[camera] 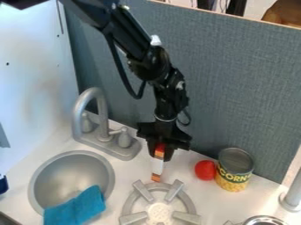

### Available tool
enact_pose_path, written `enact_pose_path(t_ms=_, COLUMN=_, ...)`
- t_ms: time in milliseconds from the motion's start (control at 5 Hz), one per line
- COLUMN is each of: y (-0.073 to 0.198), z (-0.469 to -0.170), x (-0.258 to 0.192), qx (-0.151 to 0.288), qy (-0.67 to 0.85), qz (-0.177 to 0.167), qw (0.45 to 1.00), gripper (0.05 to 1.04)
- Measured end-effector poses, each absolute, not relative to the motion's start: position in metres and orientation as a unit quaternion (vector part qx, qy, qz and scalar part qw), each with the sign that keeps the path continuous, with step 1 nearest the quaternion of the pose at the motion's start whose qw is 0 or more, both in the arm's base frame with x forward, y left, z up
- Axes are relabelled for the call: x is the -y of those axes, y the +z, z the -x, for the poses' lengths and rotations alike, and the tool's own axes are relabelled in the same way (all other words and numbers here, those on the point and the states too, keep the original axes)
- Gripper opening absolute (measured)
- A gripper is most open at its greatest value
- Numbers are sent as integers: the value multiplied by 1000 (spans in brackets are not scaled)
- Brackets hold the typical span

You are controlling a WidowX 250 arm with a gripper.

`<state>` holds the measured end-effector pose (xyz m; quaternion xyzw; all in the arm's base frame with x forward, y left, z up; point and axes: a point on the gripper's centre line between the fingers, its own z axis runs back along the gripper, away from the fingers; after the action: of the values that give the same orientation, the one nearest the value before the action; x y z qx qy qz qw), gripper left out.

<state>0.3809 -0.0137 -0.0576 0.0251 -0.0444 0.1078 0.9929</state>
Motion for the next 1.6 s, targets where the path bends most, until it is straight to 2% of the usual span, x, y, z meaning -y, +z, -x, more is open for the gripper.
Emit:
enact_pose_path(t_ms=200, y=-58, z=-392, x=13, qx=69, qy=44, qz=-9, qw=997, gripper=394)
enact_pose_path(t_ms=400, y=-58, z=-400, x=10, qx=84, qy=33, qz=-8, qw=996, gripper=394)
enact_pose_path(t_ms=600, y=-59, z=-402, x=10, qx=90, qy=27, qz=-8, qw=996, gripper=439)
enact_pose_path(t_ms=800, y=-67, z=-397, x=7, qx=79, qy=30, qz=-17, qw=996, gripper=752)
enact_pose_path(t_ms=1000, y=-70, z=-392, x=4, qx=75, qy=24, qz=-28, qw=996, gripper=999)
enact_pose_path(t_ms=1400, y=-65, z=-386, x=4, qx=111, qy=15, qz=-109, qw=988, gripper=1006)
enact_pose_path(t_ms=1600, y=-58, z=-391, x=10, qx=128, qy=25, qz=-91, qw=987, gripper=1006)
